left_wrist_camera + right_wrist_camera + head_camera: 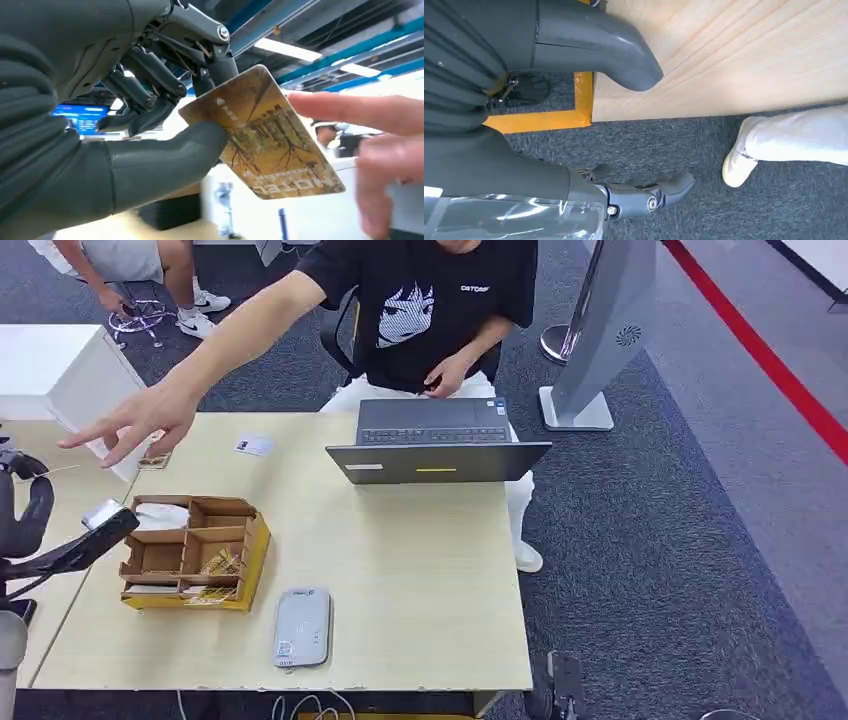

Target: Pass the card to the sensor for recognition and then transmit it.

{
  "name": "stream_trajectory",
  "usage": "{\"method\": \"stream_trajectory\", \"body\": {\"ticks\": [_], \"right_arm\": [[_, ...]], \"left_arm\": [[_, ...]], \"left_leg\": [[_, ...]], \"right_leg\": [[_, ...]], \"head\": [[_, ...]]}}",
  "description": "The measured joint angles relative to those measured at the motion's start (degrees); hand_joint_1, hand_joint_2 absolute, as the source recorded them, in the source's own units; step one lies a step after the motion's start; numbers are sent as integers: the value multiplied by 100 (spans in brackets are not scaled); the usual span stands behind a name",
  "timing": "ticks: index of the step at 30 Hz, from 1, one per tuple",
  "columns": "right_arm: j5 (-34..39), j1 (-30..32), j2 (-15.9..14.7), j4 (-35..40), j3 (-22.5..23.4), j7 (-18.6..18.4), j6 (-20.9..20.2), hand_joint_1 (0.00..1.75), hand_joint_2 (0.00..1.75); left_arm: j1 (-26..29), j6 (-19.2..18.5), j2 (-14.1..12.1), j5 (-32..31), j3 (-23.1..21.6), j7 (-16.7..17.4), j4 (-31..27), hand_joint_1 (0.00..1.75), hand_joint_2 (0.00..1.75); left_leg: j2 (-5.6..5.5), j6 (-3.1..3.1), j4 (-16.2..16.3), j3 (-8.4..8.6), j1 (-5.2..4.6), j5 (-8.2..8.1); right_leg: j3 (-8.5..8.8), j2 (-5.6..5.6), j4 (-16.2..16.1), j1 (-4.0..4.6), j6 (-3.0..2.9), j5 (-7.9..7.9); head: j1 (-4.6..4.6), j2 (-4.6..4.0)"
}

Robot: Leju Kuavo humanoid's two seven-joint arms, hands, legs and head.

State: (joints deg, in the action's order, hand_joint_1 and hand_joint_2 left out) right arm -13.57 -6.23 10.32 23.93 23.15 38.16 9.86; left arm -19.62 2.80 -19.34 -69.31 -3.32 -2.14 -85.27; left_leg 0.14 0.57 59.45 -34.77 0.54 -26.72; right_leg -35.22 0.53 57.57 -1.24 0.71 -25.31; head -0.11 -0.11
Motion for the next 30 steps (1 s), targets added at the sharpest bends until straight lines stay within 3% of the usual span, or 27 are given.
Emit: {"method": "stream_trajectory", "body": {"ticks": [10, 11, 12, 30], "right_arm": [[9, -36, -17, -7, -55, -22, -22, 0, 175], [9, -36, -17, -7, -59, -24, -28, 0, 175], [11, -37, -17, -7, -66, -24, -33, 0, 175], [15, -53, -31, -9, -88, -28, -31, 0, 175]], "left_arm": [[-399, -186, -42, -50, -7, 164, 534, 175, 175], [-399, -184, -42, -42, -9, 182, 565, 68, 175], [-399, -182, -42, -37, -11, 182, 591, 0, 175], [-332, -114, -59, -90, -20, 192, 748, 0, 175]], "left_leg": [[19, -2, 0, 0, 2, 0], [22, -2, 0, 0, 2, 0], [24, -2, 0, 0, 2, 0], [29, -3, -1, -1, 3, -1]], "right_leg": [[-4, 18, 1, 1, -8, 5], [-5, 22, 1, 1, -8, 5], [-6, 25, 1, 1, -8, 6], [-10, 32, 2, 1, -10, 6]], "head": [[2, 0], [4, 0], [2, 0], [2, 0]]}}
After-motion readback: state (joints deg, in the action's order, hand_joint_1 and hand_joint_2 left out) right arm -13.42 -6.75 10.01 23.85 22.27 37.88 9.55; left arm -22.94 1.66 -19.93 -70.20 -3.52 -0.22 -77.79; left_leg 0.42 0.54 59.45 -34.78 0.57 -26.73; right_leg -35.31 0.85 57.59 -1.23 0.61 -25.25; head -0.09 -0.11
